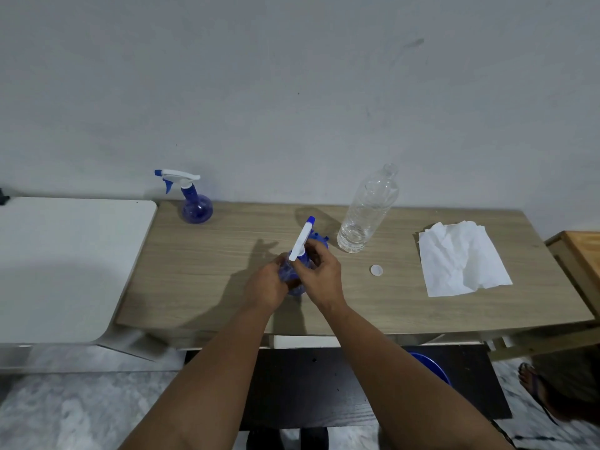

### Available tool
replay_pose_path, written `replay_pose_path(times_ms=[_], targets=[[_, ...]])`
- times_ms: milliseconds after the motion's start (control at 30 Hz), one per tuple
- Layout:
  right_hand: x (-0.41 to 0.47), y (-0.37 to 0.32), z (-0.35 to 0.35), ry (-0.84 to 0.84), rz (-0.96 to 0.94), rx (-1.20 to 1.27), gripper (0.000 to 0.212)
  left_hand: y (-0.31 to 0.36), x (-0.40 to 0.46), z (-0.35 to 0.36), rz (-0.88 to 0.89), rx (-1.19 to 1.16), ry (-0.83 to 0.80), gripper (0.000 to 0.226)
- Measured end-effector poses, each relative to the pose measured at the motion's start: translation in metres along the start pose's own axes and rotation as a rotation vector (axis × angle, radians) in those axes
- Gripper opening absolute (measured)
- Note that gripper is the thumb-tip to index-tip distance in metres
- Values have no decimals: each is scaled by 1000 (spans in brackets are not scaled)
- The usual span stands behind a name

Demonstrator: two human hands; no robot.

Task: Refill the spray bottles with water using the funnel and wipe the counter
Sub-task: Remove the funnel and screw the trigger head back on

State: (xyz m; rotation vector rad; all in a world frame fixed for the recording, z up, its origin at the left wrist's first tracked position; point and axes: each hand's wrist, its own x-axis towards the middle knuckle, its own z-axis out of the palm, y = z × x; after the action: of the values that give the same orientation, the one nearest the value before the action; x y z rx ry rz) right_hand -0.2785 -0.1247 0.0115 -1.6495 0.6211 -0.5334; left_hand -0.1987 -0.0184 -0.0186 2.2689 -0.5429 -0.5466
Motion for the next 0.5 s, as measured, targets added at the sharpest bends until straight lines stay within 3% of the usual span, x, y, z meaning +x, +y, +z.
replay_pose_path(times_ms=[133, 367, 433, 500], targets=[[2, -3, 0, -8, 54, -14, 17, 0, -2, 3, -17, 39, 36, 41], [1, -1, 5, -1, 63, 0, 17, 1, -4, 1, -7, 35, 58, 31], [1, -4, 4, -17, 73, 7, 26, 4, -9, 0, 8, 30, 57, 31], [1, -11, 0, -35, 109, 59, 50, 6, -18, -1, 22, -27, 26, 52]])
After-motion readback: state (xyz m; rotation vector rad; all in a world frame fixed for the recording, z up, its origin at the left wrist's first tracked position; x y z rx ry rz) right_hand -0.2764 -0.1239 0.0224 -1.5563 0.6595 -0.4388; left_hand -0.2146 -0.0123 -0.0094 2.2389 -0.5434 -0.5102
